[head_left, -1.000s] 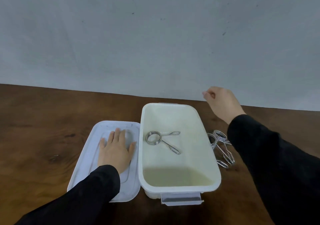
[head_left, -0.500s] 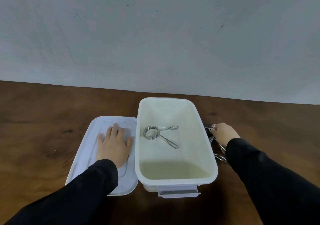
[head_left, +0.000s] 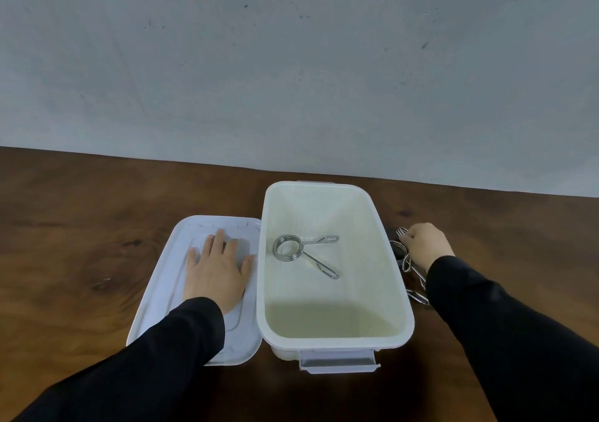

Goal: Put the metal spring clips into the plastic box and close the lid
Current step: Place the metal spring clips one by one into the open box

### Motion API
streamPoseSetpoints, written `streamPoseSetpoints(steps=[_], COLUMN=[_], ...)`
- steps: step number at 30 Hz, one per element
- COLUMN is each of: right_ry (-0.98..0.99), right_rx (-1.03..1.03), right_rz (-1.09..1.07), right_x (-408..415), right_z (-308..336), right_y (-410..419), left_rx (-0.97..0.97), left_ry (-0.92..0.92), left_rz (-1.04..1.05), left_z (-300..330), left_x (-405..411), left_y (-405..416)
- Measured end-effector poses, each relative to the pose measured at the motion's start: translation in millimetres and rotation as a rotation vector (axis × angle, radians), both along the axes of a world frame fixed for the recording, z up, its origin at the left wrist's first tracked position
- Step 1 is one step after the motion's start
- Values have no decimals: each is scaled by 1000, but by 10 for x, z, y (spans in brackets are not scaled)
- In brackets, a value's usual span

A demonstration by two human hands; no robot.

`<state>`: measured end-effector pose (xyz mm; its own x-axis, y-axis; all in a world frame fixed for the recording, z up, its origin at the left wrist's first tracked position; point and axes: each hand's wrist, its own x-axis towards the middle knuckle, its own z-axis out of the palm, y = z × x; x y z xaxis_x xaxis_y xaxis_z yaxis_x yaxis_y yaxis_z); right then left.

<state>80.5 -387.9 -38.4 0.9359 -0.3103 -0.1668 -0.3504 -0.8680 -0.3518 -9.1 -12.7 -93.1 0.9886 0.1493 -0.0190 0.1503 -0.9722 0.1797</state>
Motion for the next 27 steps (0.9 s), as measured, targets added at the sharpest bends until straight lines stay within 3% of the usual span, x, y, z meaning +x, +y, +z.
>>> streamPoseSetpoints(steps=[6,11,14,17,21,27], right_ry=[-363,-558,-472,-262,-42,59], right_rx=[19,12,-112,-208,-368,-457], right_rz=[153,616,930,1096,1193,1214], right_x=[-73,-134,-314,-447,-458,-224], right_z=[710,1713,1984,1852,1363,677], right_y=[88,505,909,1299,1611,1778], left_rx=[1,-16,-12,-18,-22,-4], left_ry=[-6,-15,-21,-24,-27,-36], left_rz=[3,4,11,8,5,5], left_z=[-5,-19,-59,-68,-76,-107], left_x=[-8,-9,3,5,6,20], left_y=[-1,7,24,32,38,34])
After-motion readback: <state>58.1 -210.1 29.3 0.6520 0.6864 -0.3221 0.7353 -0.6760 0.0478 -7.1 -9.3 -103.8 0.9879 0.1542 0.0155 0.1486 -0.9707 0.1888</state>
